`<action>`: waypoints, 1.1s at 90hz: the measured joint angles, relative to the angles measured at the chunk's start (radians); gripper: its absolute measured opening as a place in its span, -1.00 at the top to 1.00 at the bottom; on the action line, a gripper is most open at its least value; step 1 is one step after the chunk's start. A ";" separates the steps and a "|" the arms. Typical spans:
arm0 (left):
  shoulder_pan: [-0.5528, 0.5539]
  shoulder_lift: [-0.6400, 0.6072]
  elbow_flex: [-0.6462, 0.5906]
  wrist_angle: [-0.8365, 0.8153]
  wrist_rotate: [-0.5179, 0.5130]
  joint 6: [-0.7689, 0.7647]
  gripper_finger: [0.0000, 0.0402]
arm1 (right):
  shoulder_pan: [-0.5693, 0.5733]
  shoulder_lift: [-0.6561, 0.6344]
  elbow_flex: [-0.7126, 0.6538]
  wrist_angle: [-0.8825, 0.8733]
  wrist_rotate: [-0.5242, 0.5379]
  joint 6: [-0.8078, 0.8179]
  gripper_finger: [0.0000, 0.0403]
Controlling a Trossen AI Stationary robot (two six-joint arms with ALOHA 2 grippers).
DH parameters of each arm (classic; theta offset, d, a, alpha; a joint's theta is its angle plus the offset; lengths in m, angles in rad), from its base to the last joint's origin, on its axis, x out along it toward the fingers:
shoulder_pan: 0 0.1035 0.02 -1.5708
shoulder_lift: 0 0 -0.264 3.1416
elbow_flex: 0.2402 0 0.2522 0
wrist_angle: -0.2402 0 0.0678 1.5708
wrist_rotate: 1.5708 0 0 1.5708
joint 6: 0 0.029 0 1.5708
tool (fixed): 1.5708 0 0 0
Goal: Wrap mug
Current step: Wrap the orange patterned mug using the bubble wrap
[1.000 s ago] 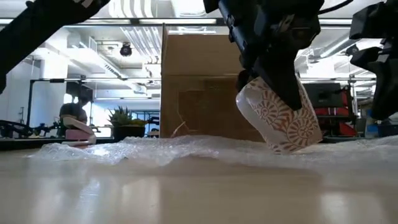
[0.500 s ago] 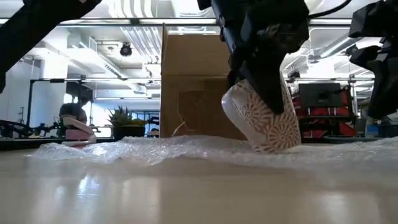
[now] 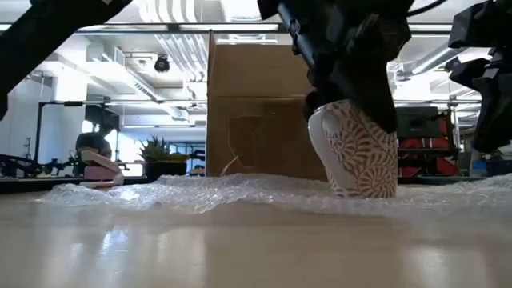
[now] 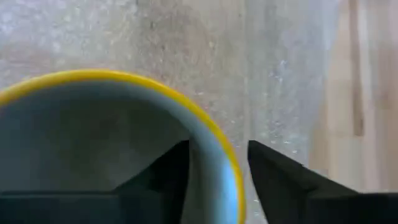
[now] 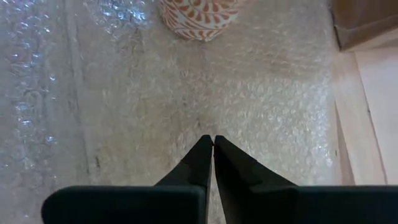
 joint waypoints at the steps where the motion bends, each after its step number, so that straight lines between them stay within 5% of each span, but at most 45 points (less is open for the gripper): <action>1: 0.000 -0.005 0.000 -0.001 -0.003 0.000 0.09 | 0.000 0.000 0.000 0.000 0.000 0.000 0.99; 20: -0.002 -0.098 0.000 -0.036 -0.132 -0.018 -0.04 | 0.000 0.000 0.000 0.007 0.039 0.000 0.98; 41: -0.044 -0.150 -0.082 -0.270 -0.187 -0.070 0.07 | 0.002 0.000 0.000 0.013 0.044 0.013 0.98; 66: -0.094 -0.149 -0.406 -0.231 -0.202 -0.103 0.40 | 0.004 0.000 0.000 0.015 0.048 0.019 0.99; 99: -0.152 -0.369 -0.867 0.171 -0.178 -0.294 0.92 | 0.003 0.001 0.016 0.016 0.001 0.062 1.00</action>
